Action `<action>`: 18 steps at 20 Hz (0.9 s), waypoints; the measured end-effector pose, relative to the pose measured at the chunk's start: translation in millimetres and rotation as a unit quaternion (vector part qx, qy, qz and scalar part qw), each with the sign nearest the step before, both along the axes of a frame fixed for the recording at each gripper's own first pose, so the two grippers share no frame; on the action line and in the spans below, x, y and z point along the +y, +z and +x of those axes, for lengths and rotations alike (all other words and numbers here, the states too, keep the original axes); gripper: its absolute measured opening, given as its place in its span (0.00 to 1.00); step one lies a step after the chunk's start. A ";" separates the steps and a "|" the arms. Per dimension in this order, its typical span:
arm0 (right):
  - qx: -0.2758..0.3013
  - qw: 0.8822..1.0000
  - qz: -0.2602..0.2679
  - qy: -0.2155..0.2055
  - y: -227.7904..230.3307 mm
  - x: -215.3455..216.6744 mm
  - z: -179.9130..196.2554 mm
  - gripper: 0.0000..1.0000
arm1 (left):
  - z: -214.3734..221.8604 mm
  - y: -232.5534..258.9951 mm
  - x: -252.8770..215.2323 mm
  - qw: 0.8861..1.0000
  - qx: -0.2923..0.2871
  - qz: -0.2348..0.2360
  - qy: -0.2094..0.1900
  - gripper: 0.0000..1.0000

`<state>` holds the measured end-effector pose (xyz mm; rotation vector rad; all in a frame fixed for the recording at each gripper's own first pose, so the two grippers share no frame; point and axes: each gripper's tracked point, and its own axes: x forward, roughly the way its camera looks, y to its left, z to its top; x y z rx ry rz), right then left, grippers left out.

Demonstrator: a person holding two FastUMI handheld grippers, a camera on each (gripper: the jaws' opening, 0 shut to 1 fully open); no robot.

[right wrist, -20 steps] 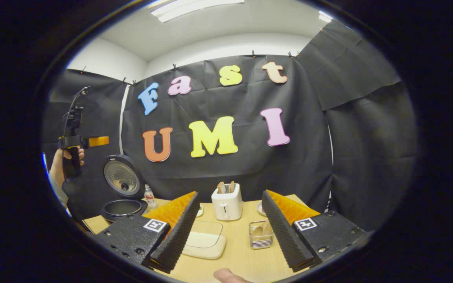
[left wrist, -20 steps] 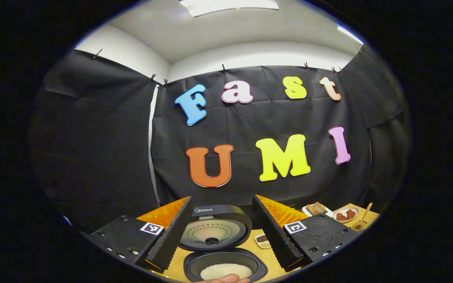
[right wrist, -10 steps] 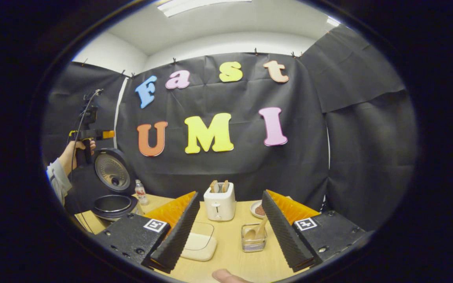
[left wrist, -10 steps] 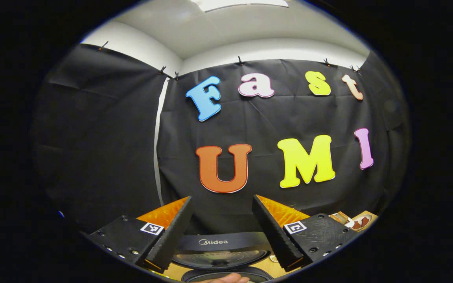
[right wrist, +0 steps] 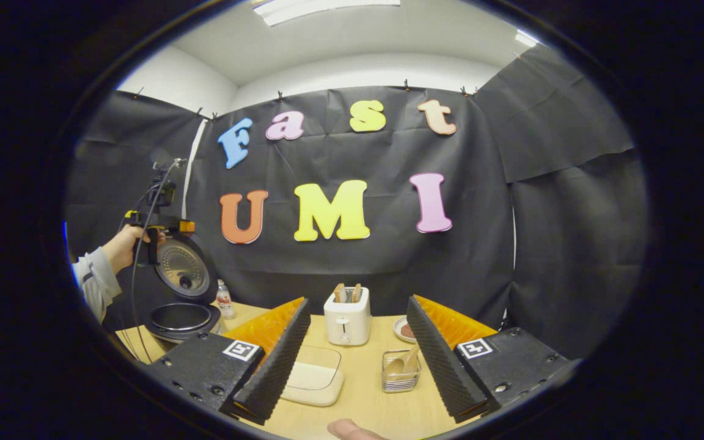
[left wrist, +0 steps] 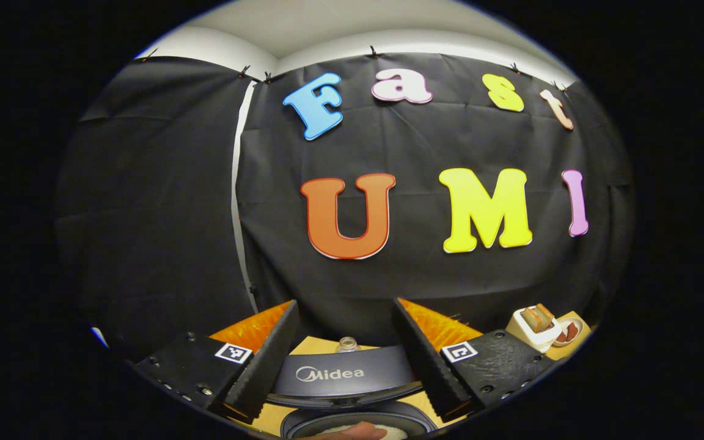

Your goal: Close the left gripper, press the button to open the rice cooker; take a wooden spoon from the chopstick holder with the right hand, scoop a spoonful of rice and pour it into the rice cooker, then put the wooden spoon back into the chopstick holder.

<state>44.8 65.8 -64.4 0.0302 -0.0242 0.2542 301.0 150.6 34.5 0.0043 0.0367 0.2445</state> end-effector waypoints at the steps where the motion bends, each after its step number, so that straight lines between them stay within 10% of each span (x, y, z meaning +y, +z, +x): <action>1: -0.001 1.000 0.001 0.004 1.4 2.4 -3.6 1.00 | -1.9 -5.2 -1.9 1.000 0.016 -0.007 0.000 0.99; 18: -0.003 0.999 0.008 0.045 10.2 12.5 -58.1 1.00 | -107.7 -72.9 -59.1 0.997 0.059 -0.037 -0.032 1.00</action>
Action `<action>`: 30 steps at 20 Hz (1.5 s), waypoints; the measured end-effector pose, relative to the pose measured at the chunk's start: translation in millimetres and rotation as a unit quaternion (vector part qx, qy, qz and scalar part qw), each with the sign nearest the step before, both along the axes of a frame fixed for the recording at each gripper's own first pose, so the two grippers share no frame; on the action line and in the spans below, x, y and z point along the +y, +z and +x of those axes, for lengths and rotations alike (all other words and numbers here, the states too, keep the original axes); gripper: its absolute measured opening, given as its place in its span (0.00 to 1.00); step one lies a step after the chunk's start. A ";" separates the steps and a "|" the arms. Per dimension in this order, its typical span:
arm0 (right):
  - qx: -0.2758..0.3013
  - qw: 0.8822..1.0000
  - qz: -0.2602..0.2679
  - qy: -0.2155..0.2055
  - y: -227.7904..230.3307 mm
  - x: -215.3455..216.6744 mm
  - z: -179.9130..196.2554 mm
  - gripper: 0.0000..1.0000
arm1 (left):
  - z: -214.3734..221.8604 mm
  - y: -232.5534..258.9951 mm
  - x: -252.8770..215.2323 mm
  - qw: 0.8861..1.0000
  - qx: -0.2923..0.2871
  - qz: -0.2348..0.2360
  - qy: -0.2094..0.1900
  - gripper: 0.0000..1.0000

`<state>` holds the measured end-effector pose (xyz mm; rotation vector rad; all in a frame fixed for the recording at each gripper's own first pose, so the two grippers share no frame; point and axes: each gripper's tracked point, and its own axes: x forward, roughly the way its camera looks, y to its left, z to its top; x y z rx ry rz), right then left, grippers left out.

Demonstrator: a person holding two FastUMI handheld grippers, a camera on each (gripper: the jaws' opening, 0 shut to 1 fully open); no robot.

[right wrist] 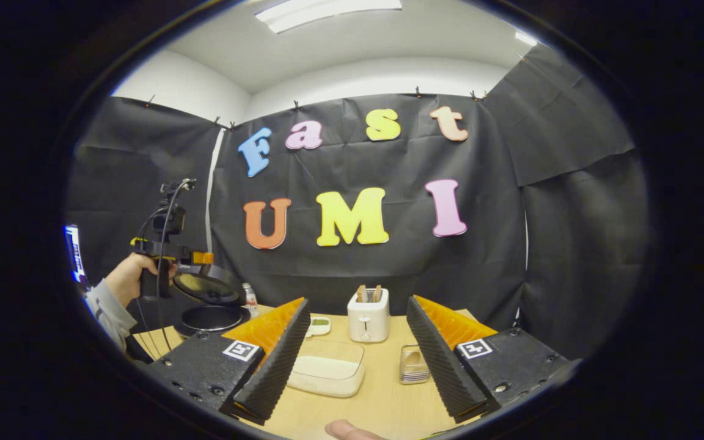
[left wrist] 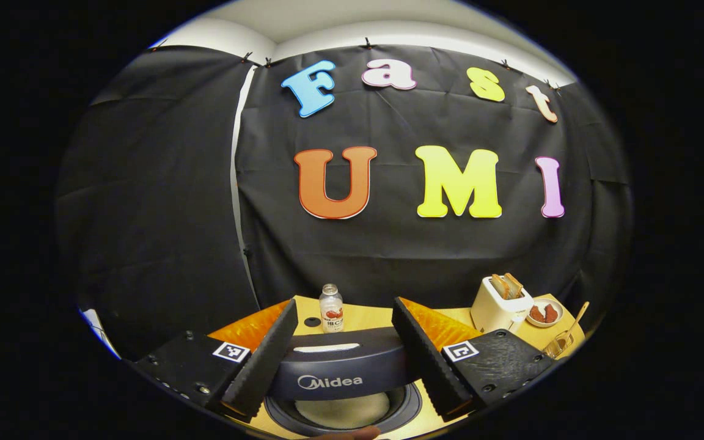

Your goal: Close the left gripper, press the button to open the rice cooker; take a wooden spoon from the chopstick holder with the right hand, scoop a spoonful of rice and pour it into the rice cooker, then put the wooden spoon back into the chopstick holder.

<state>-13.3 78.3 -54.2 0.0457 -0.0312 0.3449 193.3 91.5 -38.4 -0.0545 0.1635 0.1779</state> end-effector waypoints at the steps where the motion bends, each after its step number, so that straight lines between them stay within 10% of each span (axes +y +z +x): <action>1: 0.004 1.000 -0.001 0.000 -2.1 -0.7 -0.8 1.00 | -5.3 -6.5 -3.4 1.000 0.003 -0.003 0.001 1.00; 30: 0.077 0.997 0.000 -0.003 -60.4 5.2 40.2 1.00 | -82.6 -128.4 -30.6 0.996 0.083 -0.018 0.010 0.97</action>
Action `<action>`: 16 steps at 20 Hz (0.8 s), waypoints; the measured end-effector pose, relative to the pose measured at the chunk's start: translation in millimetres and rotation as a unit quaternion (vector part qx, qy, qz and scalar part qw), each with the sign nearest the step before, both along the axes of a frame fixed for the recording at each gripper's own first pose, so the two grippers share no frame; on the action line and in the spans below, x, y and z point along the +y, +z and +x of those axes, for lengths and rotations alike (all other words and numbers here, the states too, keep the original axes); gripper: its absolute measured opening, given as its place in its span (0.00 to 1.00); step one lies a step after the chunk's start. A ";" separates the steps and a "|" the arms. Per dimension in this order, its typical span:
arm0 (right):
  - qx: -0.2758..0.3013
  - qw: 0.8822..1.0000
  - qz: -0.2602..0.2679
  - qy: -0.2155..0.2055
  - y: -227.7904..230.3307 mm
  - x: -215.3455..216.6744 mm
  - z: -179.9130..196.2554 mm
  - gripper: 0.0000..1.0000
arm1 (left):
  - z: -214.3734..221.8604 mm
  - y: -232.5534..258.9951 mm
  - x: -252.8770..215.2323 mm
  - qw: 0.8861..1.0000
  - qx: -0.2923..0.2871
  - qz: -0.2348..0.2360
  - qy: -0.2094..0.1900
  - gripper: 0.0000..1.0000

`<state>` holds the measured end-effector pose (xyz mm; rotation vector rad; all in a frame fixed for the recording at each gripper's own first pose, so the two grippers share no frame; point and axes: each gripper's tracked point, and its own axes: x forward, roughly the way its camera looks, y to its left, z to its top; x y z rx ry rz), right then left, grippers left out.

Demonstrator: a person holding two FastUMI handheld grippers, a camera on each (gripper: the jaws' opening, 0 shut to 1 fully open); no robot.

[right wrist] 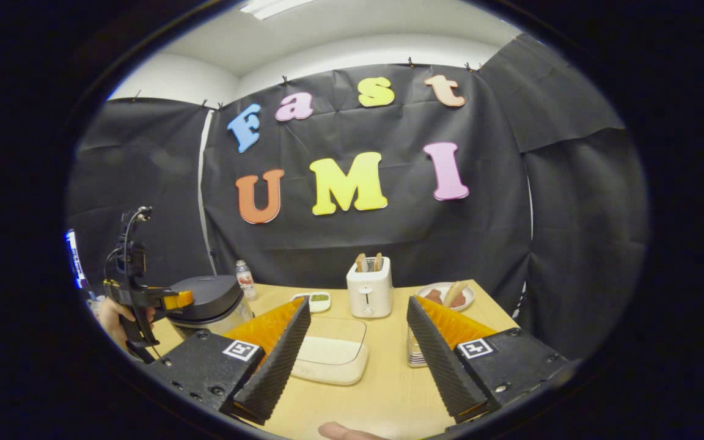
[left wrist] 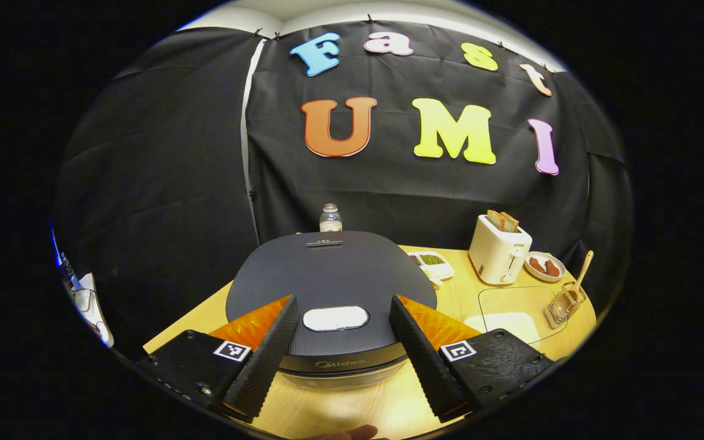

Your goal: Close the left gripper, press the button to open the rice cooker; take a wooden spoon from the chopstick holder with the right hand, scoop a spoonful of rice and pour it into the rice cooker, then put the wooden spoon back into the chopstick holder.

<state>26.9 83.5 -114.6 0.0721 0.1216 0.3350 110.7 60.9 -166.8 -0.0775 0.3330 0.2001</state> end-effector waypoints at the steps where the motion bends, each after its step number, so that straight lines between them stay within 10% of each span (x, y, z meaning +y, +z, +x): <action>1: 0.001 1.000 0.001 0.000 -0.8 -0.1 0.5 1.00 | 0.5 -1.5 -0.2 1.000 0.001 0.000 0.000 0.98; 16: 0.023 1.000 -0.003 0.014 -24.4 21.7 2.0 1.00 | -6.4 -6.4 -2.7 0.996 -0.088 0.006 -0.001 0.99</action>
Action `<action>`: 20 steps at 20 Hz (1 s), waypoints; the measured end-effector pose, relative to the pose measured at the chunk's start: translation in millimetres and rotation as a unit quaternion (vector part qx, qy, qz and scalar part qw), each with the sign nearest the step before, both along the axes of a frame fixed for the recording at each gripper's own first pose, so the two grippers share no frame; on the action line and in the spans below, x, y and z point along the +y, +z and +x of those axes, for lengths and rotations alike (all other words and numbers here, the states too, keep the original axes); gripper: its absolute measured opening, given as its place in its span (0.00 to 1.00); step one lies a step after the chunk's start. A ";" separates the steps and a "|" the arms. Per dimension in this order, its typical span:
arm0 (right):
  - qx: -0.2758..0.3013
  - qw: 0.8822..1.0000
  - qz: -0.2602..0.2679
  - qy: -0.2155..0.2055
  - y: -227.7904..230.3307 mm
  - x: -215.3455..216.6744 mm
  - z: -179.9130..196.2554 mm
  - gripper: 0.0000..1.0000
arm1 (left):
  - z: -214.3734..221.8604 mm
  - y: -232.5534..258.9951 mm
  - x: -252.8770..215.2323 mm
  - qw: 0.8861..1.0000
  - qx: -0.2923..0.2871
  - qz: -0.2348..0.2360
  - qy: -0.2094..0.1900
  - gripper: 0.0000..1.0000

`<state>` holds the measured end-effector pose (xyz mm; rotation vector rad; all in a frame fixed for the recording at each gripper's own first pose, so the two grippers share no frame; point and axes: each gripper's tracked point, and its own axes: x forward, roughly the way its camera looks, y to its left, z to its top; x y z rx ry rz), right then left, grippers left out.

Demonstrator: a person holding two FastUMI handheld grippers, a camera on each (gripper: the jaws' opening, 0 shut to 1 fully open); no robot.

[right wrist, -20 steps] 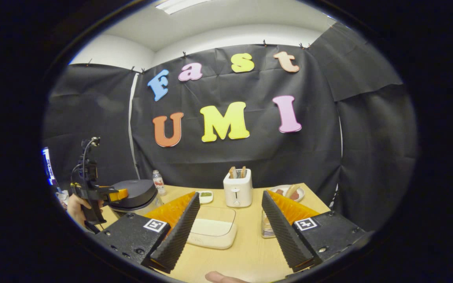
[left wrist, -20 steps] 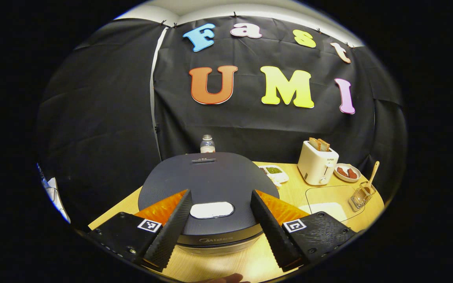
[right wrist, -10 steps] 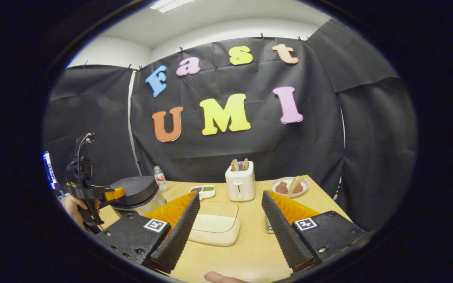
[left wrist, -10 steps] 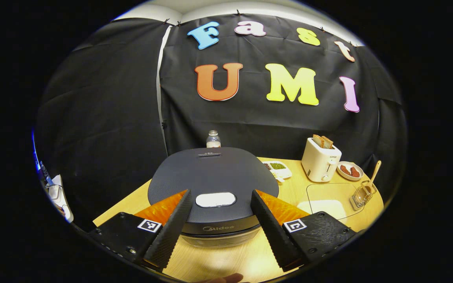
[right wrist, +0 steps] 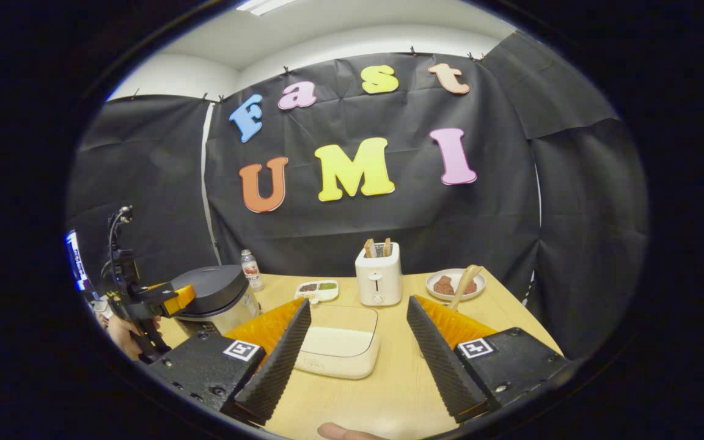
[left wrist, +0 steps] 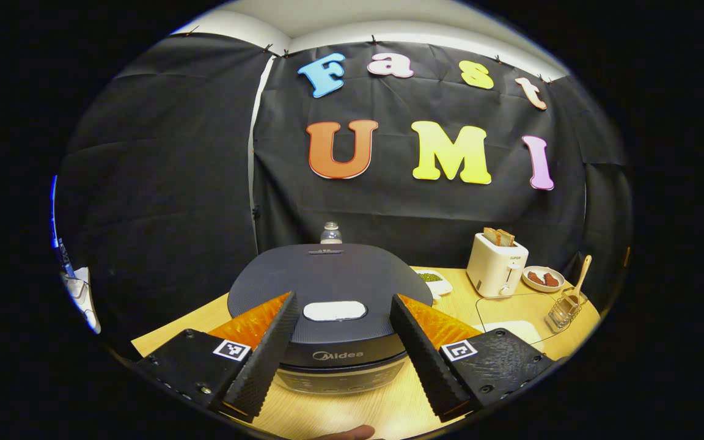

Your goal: Close the left gripper, press the button to open the rice cooker; take a wooden spoon from the chopstick holder with the right hand, scoop a spoonful of rice and pour it into the rice cooker, then put the wooden spoon back into the chopstick holder.

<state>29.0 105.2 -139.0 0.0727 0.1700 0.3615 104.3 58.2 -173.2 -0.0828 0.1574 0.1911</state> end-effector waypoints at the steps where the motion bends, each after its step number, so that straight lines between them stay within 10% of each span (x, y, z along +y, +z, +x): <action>1: -0.002 1.000 0.000 0.001 2.3 2.1 -1.9 0.95 | 0.9 3.1 -1.7 1.000 -0.021 0.003 -0.006 0.99; 16: -0.028 0.999 -0.017 0.003 21.0 17.1 -31.7 1.00 | -9.5 8.3 -1.0 0.999 -0.049 0.011 0.012 0.84; 20: -0.040 0.999 -0.017 -0.003 31.5 11.9 -42.0 1.00 | -24.7 33.0 -11.0 0.998 -0.057 -0.013 -0.004 0.93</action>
